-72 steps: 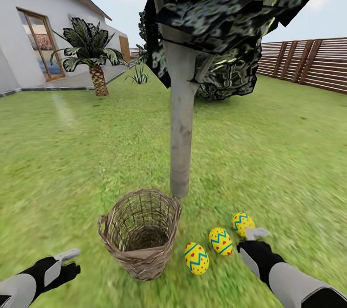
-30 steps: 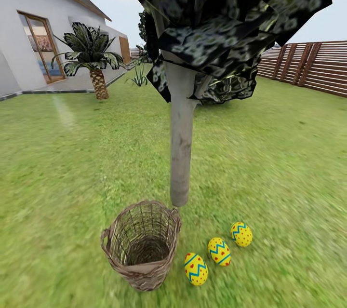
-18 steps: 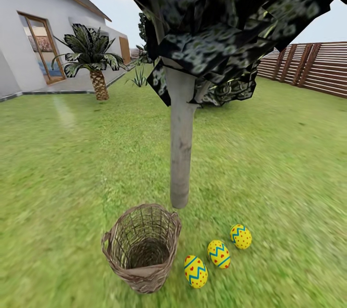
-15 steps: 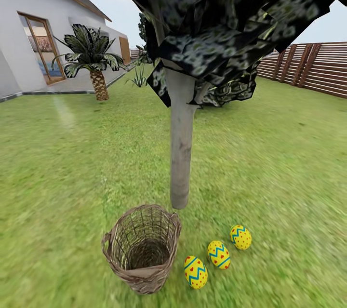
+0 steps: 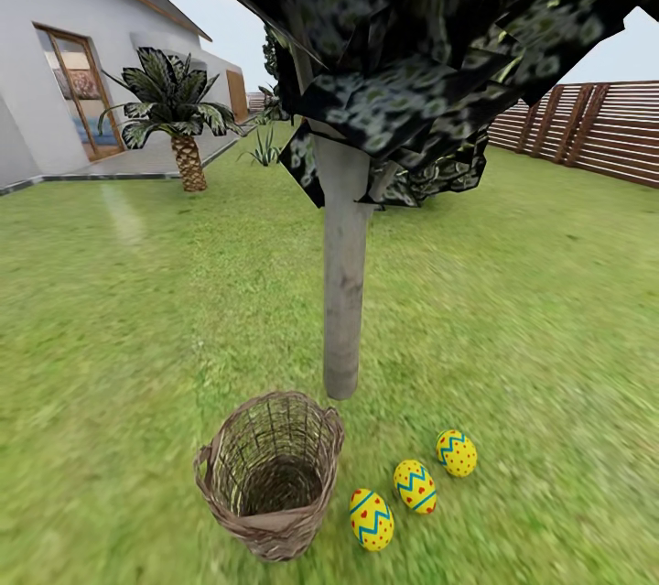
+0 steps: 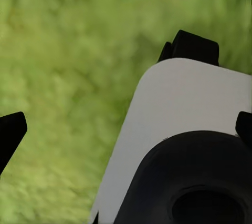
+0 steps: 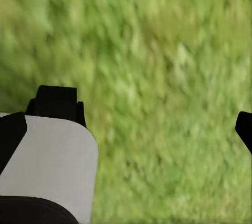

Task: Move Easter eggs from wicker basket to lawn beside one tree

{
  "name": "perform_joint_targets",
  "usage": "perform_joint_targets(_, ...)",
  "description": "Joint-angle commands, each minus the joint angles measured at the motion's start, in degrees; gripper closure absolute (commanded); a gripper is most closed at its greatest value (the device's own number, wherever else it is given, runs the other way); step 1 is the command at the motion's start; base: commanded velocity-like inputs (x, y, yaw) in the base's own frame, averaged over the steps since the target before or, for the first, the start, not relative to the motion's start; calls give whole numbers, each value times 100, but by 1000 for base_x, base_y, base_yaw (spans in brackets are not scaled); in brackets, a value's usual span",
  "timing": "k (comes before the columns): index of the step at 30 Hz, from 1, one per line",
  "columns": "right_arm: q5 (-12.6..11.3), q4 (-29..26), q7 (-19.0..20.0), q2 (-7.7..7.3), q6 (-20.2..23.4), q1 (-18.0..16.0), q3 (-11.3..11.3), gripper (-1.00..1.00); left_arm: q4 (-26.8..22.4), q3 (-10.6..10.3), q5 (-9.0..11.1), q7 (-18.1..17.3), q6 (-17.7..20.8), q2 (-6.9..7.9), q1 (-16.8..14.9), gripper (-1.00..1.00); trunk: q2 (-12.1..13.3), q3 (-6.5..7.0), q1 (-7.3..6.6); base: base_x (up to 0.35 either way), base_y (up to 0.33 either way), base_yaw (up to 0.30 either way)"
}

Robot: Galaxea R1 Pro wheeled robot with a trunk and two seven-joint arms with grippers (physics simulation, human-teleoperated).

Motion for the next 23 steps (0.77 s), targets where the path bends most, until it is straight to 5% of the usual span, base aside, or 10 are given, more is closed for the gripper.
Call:
perform_joint_targets(1, -58, 15, -1, -5, -33, -5, 48, -100, 3, -28, 37, 8, 13, 4, -7, -100, -2, -5, -1, 0, 0, 0)
perform_joint_targets(23, -58, 15, -1, -7, -33, -5, 48, -100, 1, -25, 30, 7, 13, 9, -10, -100, -2, -5, -1, 0, 0, 0)
